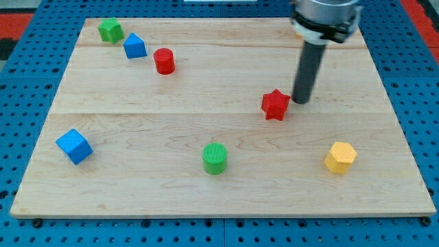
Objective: Push the red star towards red circle
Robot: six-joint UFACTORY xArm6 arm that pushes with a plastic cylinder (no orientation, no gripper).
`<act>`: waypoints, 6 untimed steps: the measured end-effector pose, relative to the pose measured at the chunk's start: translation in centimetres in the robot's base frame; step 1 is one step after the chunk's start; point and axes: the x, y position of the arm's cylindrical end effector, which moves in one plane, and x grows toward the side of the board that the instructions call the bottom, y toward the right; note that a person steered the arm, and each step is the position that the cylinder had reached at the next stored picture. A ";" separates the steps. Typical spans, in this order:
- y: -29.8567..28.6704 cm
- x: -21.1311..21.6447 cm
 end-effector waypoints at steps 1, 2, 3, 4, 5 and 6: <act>0.6 3.6; -1.2 2.8; -3.9 -1.3; -4.6 -1.4; 2.1 1.3; 1.1 4.8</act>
